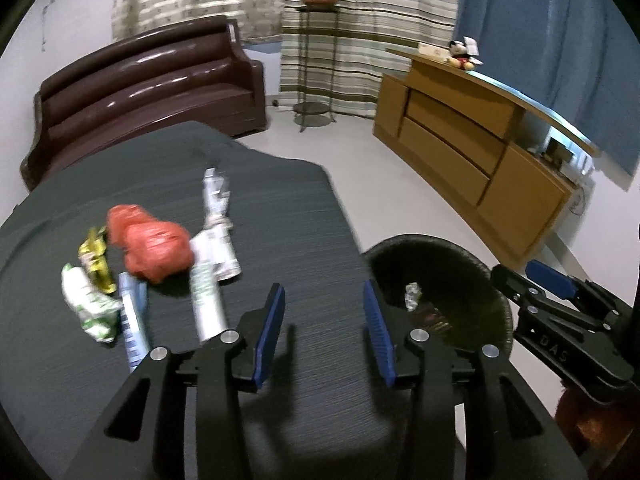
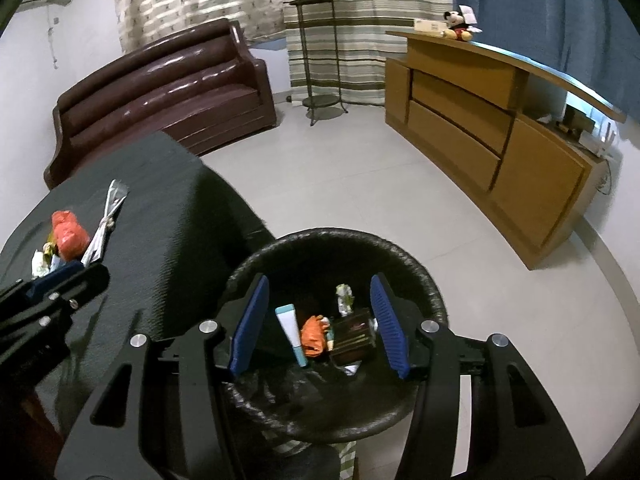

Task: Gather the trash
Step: 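Move both open grippers back over the trash pile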

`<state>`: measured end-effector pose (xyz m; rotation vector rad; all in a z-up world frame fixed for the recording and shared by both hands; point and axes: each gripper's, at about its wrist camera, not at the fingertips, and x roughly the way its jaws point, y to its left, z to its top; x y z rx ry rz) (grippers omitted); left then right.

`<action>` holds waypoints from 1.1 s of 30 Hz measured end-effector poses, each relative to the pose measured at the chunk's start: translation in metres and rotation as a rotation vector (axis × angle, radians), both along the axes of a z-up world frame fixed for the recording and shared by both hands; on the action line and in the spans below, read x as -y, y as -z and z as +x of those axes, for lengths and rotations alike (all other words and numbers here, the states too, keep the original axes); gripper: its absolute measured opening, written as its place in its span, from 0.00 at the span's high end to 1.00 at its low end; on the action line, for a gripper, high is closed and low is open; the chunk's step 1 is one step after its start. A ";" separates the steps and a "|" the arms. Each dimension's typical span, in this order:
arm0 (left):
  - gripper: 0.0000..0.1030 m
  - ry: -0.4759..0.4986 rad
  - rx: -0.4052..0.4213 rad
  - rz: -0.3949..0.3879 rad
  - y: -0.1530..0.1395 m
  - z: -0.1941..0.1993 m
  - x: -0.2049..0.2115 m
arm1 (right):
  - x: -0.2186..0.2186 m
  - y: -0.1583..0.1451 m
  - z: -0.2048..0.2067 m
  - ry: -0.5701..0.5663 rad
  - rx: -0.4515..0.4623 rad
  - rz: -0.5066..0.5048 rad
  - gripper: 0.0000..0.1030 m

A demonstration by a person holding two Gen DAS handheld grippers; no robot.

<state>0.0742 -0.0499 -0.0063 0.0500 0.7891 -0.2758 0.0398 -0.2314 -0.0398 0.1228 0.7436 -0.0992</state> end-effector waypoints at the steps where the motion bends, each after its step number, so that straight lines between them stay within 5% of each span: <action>1: 0.60 -0.015 -0.001 0.001 0.000 0.000 -0.007 | -0.005 0.000 0.001 -0.009 -0.001 0.000 0.50; 33: 0.55 -0.319 -0.038 -0.004 0.008 0.020 -0.135 | -0.111 -0.008 0.024 -0.210 -0.007 0.019 0.44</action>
